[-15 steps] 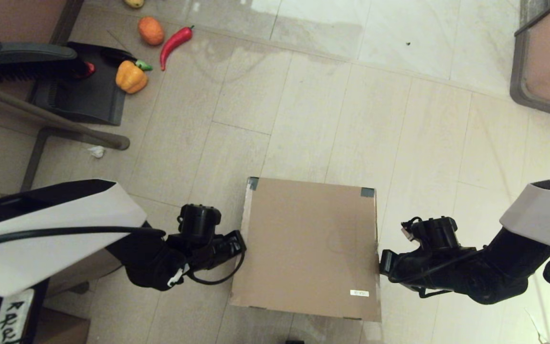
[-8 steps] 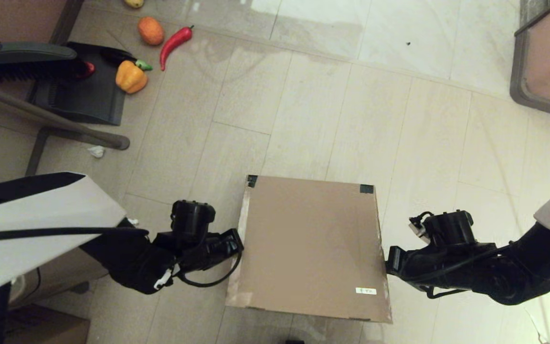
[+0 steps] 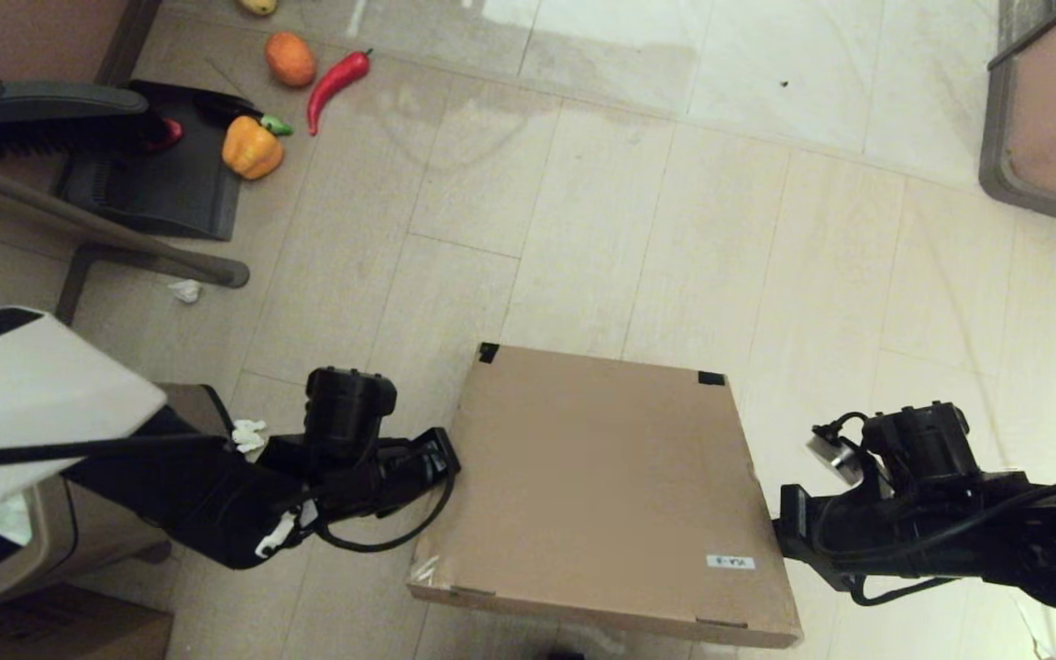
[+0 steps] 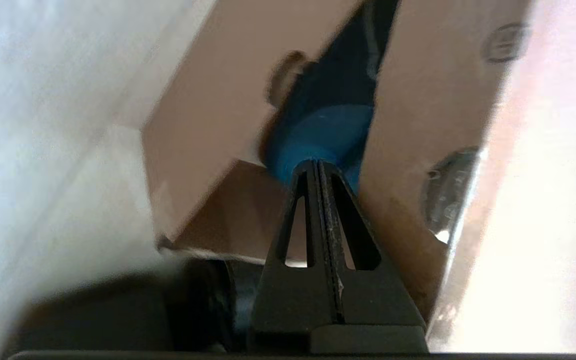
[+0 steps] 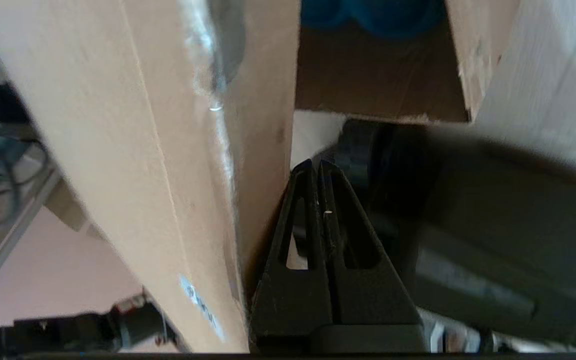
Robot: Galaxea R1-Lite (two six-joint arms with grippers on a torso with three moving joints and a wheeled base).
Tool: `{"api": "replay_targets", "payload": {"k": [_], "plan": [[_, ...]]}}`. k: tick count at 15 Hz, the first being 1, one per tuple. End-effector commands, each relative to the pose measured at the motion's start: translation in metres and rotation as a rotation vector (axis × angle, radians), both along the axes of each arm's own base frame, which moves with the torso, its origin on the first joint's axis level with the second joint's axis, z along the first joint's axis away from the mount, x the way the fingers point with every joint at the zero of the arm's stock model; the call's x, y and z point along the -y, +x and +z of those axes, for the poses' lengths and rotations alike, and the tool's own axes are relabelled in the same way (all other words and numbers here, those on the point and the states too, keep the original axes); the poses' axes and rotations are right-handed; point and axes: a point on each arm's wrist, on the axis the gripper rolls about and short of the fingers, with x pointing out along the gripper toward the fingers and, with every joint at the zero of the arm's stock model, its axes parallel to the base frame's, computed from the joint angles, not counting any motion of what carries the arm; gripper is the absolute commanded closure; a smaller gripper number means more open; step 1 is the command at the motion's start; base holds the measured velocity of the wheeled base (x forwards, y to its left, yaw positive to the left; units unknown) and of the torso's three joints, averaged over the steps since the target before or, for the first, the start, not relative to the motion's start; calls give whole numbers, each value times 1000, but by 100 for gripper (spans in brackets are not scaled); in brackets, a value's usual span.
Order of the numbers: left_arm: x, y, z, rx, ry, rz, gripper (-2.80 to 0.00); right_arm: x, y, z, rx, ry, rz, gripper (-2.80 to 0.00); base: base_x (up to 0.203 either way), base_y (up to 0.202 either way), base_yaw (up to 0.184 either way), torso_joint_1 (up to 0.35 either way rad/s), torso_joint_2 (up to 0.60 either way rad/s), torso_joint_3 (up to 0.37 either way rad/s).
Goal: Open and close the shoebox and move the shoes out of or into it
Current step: Open the shoe box
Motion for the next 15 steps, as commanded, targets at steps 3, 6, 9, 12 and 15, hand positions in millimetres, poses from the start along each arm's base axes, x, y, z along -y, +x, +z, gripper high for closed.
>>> {"api": "replay_targets", "payload": {"k": [3, 6, 9, 12, 15], "plan": [[7, -7, 27, 59, -41, -15, 0, 3, -17, 3, -9, 25, 16, 0, 0, 0, 0, 0, 0, 0], [7, -12, 39, 64, -44, -20, 0, 4, -24, 11, -10, 67, 22, 0, 0, 0, 0, 0, 0, 0], [7, -13, 48, 72, -49, -20, 0, 4, -29, 23, -35, 150, 11, 0, 0, 0, 0, 0, 0, 0], [8, -10, 52, 86, -54, -20, 0, 5, -35, 33, -55, 203, -34, 0, 0, 0, 0, 0, 0, 0], [8, -10, 57, 76, -49, -19, 0, 7, -42, 38, -43, 212, -38, 0, 0, 0, 0, 0, 0, 0]]}}
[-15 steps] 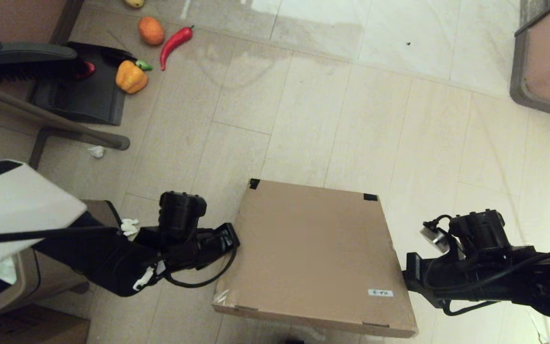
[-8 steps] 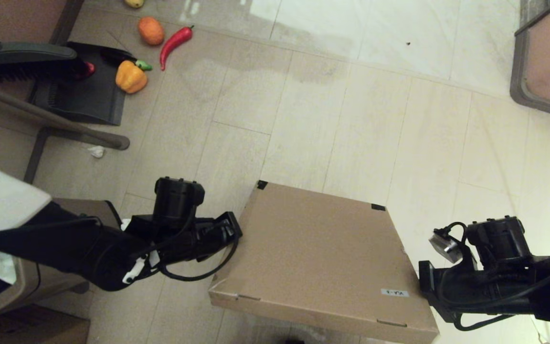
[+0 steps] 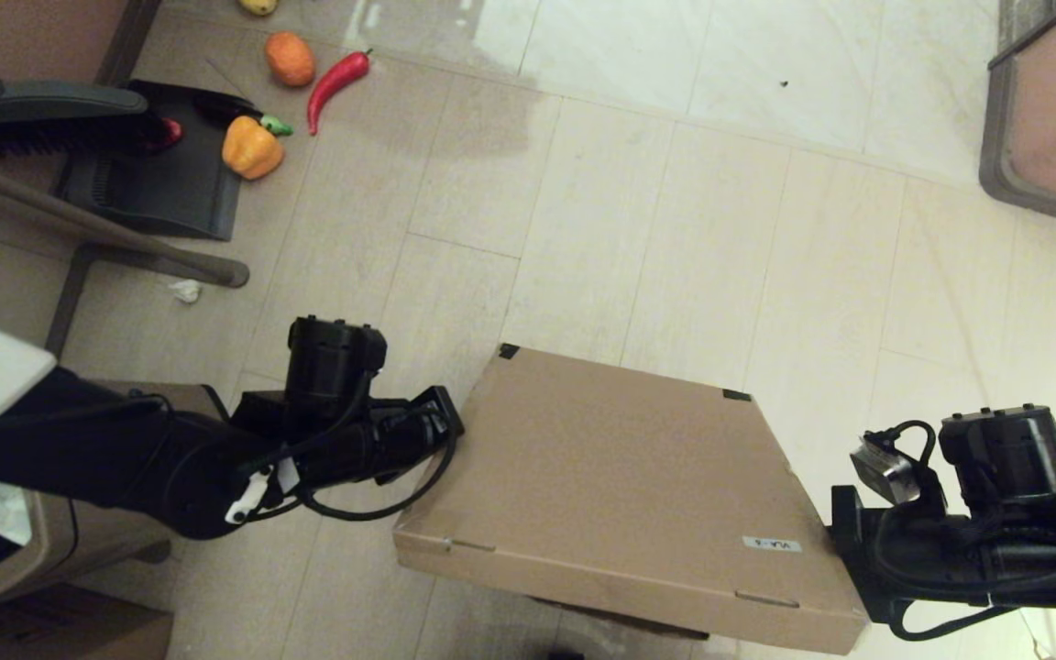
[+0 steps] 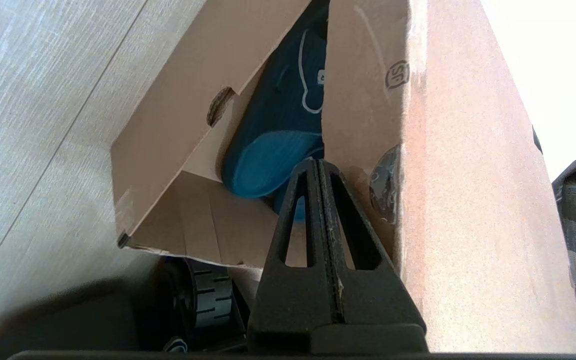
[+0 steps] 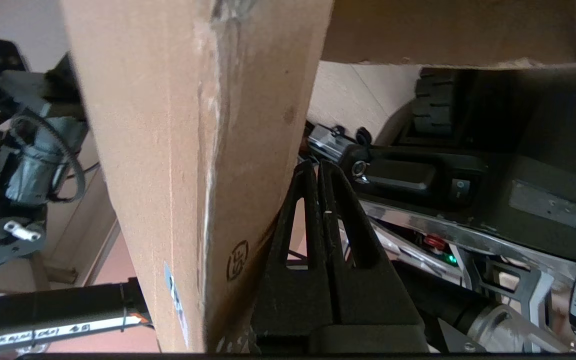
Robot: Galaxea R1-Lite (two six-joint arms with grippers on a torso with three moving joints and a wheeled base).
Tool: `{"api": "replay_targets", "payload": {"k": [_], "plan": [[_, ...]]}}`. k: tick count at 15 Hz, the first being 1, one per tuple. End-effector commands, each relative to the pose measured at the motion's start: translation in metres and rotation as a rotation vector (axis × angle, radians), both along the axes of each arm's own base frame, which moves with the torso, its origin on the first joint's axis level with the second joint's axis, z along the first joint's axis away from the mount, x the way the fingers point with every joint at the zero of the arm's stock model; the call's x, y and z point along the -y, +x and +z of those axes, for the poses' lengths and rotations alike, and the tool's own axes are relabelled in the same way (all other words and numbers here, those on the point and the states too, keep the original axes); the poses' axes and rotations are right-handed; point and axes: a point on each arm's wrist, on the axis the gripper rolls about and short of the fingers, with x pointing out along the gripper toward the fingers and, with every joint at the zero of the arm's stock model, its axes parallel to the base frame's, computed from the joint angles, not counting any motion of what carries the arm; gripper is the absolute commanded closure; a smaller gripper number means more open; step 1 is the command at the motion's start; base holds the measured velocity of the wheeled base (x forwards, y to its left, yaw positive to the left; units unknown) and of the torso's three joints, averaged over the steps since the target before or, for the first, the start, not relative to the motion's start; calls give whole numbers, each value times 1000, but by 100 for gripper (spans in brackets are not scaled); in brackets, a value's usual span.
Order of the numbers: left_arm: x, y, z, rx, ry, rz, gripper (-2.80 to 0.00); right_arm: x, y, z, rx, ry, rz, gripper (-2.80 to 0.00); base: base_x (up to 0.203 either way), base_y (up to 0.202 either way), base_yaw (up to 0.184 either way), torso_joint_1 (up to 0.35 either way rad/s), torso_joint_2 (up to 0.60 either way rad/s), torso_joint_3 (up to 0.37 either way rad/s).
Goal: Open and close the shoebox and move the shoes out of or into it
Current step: Open the shoe box
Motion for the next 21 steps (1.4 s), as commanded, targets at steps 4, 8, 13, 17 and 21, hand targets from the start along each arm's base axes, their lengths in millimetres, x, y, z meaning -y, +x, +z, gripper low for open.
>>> {"api": "replay_targets", "payload": {"k": [4, 8, 13, 17, 21], "plan": [[1, 2, 3, 8, -7, 4, 0, 4, -9, 7, 27, 12, -8, 0, 0, 0, 0, 0, 0, 0], [1, 7, 3, 11, -8, 11, 0, 5, -17, 1, 3, 10, 0, 0, 0, 0, 0, 0, 0, 0], [-5, 15, 0, 9, -7, 36, 0, 13, -3, 0, 24, 10, -44, 0, 0, 0, 0, 0, 0, 0], [-12, 30, 7, 40, -18, 75, 0, 14, 1, 1, 53, 14, -52, 0, 0, 0, 0, 0, 0, 0], [-25, 47, 10, 74, -1, 172, 0, 17, 6, 8, 80, 21, -69, 0, 0, 0, 0, 0, 0, 0]]}}
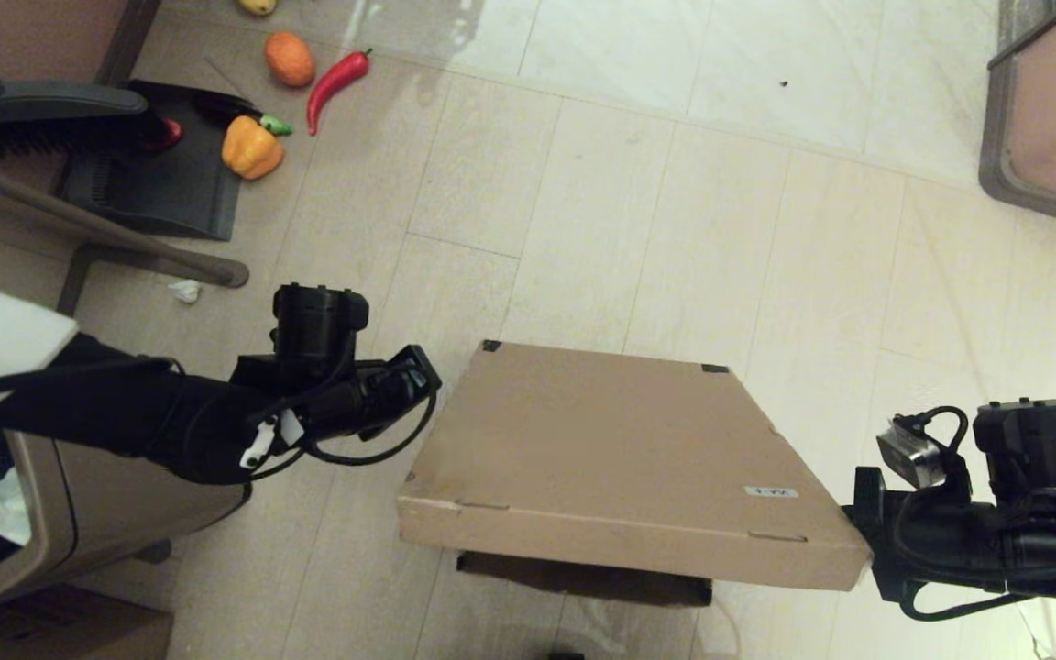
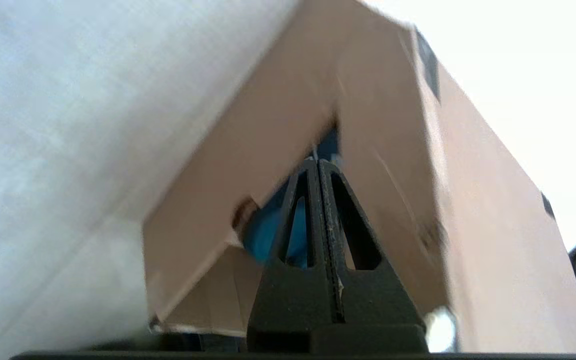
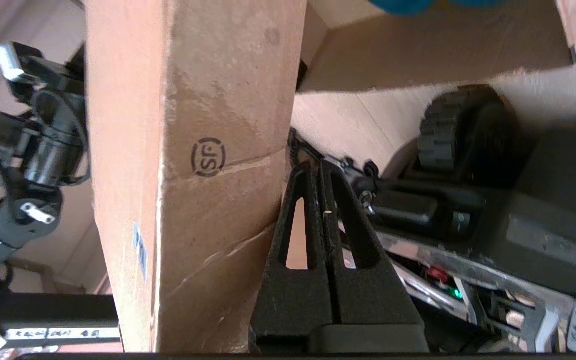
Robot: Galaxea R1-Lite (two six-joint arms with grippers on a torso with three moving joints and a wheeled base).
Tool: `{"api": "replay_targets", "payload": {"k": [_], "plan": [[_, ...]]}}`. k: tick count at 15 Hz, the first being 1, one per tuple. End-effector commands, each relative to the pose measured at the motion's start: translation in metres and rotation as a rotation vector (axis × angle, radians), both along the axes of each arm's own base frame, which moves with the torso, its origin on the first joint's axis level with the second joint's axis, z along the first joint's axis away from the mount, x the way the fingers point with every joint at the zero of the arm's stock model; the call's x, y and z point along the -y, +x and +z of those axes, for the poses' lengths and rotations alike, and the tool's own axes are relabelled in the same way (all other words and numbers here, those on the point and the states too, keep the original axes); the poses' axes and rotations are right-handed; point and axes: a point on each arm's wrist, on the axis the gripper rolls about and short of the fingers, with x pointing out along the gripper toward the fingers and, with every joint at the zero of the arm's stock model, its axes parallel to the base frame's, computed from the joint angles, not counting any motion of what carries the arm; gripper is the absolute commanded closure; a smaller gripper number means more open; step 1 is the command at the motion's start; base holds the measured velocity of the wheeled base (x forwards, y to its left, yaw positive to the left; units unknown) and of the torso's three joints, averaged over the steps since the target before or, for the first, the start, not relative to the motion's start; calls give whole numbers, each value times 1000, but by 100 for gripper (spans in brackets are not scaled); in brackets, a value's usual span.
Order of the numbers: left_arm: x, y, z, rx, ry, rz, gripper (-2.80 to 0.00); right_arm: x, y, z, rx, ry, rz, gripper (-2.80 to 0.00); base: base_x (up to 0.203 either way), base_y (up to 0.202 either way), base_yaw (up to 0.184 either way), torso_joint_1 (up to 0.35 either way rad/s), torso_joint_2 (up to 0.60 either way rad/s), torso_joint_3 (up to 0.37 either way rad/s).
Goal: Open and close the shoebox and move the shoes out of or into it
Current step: Open the shoe box
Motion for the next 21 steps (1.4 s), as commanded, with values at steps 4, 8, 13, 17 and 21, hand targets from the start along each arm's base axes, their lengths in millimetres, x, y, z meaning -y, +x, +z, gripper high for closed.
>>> {"api": "replay_targets", "payload": {"k": [4, 8, 13, 17, 21], "plan": [[-11, 8, -3, -3, -2, 39, 0, 3, 2, 5, 17, 10, -14, 0, 0, 0, 0, 0, 0, 0], [-12, 8, -3, -4, -1, 40, 0, 7, 9, 18, 41, 30, -41, 0, 0, 0, 0, 0, 0, 0], [-12, 5, 0, -8, -1, 39, 0, 6, 18, 51, 26, 170, -80, 0, 0, 0, 0, 0, 0, 0], [-13, 4, 1, -7, -1, 46, 0, 5, 34, 68, 38, 225, -91, 0, 0, 0, 0, 0, 0, 0], [-14, 4, 1, -9, -2, 57, 0, 6, 56, 87, 59, 279, -118, 0, 0, 0, 0, 0, 0, 0]]}}
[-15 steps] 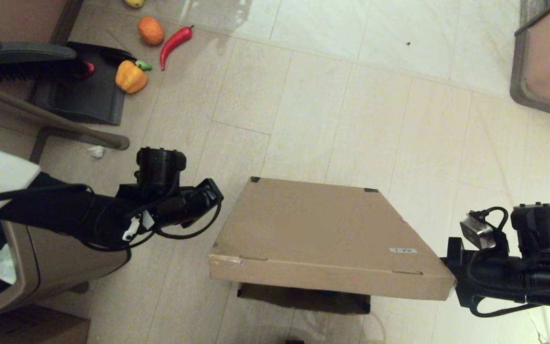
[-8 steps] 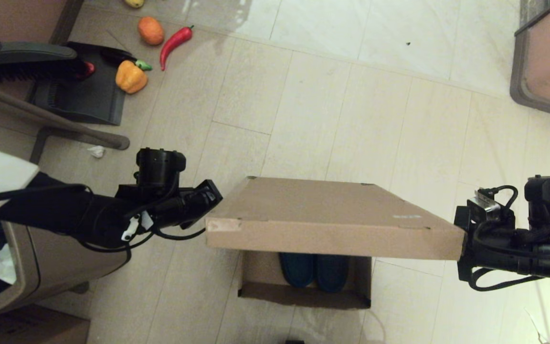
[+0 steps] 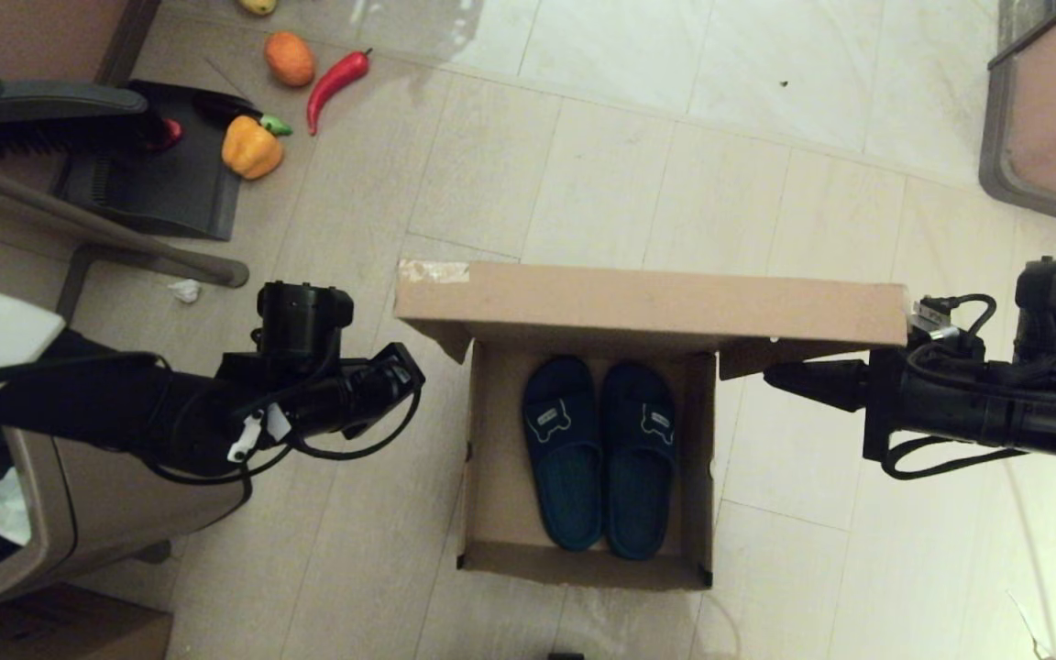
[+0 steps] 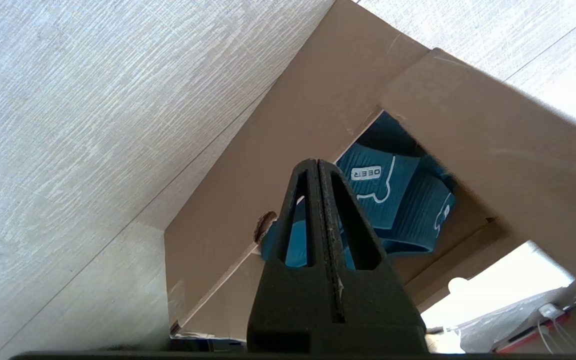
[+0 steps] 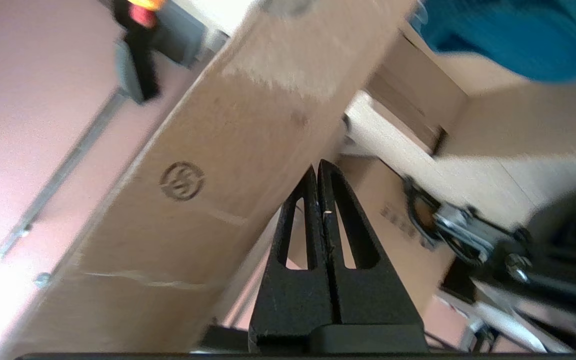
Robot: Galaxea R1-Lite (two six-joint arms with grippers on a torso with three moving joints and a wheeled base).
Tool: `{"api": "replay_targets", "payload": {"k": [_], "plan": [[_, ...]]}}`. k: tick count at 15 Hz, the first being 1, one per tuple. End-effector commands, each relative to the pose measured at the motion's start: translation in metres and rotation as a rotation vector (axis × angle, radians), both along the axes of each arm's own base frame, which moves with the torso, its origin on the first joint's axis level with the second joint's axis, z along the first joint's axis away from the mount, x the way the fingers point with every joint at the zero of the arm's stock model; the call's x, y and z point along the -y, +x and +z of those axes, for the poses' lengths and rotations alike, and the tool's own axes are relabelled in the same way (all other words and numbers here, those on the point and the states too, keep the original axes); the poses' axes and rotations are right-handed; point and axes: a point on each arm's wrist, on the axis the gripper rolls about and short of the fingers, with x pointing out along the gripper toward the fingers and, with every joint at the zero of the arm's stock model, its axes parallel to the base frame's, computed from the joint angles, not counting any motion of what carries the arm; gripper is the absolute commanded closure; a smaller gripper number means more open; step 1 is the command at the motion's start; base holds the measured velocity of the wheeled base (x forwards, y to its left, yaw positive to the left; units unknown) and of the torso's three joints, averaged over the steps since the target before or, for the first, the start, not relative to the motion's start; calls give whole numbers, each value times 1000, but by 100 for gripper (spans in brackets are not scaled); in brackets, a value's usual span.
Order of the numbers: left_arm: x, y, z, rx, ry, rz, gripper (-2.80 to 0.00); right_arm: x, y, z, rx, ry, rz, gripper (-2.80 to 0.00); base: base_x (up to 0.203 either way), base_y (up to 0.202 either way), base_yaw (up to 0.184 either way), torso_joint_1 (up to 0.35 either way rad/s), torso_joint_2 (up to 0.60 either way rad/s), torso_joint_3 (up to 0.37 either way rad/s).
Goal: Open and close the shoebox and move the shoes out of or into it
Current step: Open the shoe box
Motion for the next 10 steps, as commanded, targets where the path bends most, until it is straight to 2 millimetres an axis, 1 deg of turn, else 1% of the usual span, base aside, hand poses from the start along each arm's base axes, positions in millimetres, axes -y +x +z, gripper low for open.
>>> {"api": "replay_targets", "payload": {"k": [1, 4, 5, 6, 7, 8, 9, 10], "plan": [[0, 0, 1, 3, -5, 3, 0, 2, 14, 4, 11, 10, -7, 0, 0, 0, 0, 0, 0, 0], [-1, 0, -1, -1, -3, 5, 0, 9, 37, 12, 54, 6, -45, 0, 0, 0, 0, 0, 0, 0], [-2, -1, -3, -5, 4, 6, 0, 11, 38, 17, 75, 2, -55, 0, 0, 0, 0, 0, 0, 0], [-4, -3, -6, -7, 32, 5, 0, 11, 35, 23, 100, -4, -53, 0, 0, 0, 0, 0, 0, 0], [-7, -6, -7, 4, 96, 6, 0, 10, 28, 29, 128, -17, -46, 0, 0, 0, 0, 0, 0, 0], [-13, -11, -11, 6, 170, 6, 0, 4, 20, 31, 133, -48, -19, 0, 0, 0, 0, 0, 0, 0], [-22, -17, -12, 17, 232, 5, 0, -1, 13, 28, 145, -117, 10, 0, 0, 0, 0, 0, 0, 0], [-34, -23, -11, 34, 276, 11, 0, -8, 8, 22, 170, -220, 39, 0, 0, 0, 0, 0, 0, 0]]}}
